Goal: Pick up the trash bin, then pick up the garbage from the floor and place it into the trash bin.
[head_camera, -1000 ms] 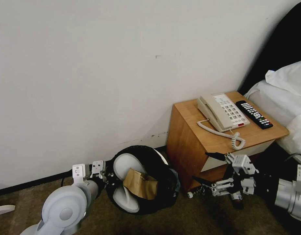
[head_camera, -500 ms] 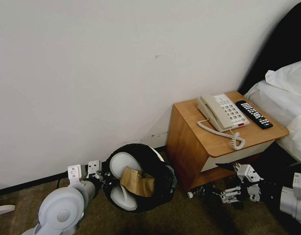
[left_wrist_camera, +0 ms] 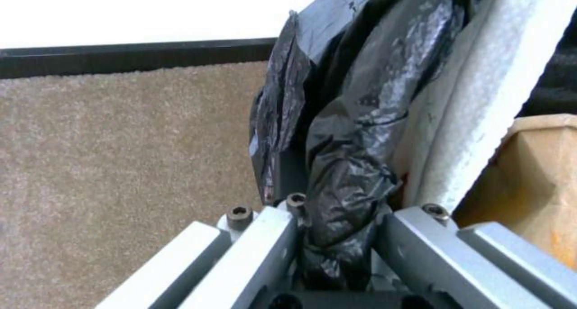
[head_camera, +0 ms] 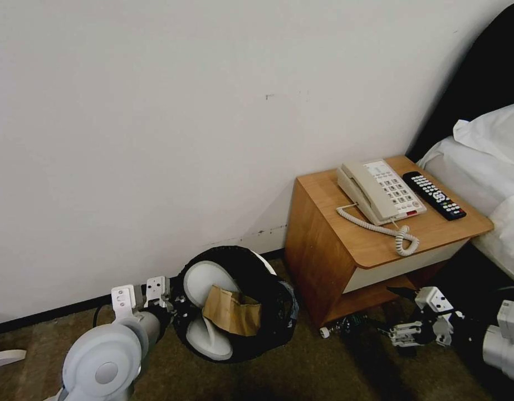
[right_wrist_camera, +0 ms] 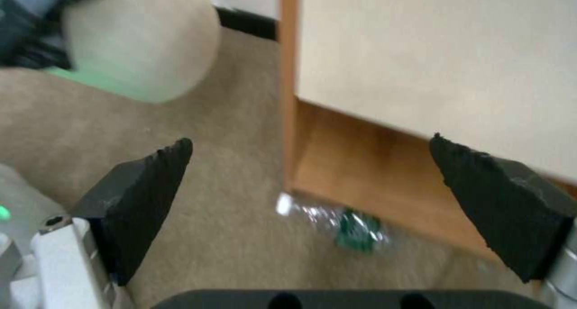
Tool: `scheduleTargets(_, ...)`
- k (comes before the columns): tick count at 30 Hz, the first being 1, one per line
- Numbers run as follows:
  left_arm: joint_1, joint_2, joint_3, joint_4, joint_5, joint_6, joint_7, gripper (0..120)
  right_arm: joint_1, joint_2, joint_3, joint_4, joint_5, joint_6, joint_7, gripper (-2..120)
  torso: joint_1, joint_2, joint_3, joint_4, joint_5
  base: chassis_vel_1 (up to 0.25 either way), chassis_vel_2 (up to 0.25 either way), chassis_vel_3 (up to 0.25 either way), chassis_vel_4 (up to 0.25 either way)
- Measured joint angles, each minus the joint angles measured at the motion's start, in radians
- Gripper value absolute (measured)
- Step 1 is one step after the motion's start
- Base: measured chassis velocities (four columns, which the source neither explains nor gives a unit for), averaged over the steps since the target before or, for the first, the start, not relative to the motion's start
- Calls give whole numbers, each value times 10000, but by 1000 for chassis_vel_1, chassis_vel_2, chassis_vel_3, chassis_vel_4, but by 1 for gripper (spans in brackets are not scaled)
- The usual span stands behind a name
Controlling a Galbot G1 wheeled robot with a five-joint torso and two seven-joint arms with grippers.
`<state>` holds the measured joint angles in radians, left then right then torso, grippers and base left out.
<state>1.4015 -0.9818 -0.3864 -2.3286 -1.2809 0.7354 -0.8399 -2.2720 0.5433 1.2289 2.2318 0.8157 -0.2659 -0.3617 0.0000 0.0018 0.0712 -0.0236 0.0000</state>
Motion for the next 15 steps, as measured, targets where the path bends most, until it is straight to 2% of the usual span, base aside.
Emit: scheduleTargets(15,-169,-248,109,563,432,0,389,0,66,282,-495,-290,996,-1105,1907,100,0,0,0,0,-1,0,0,0,0)
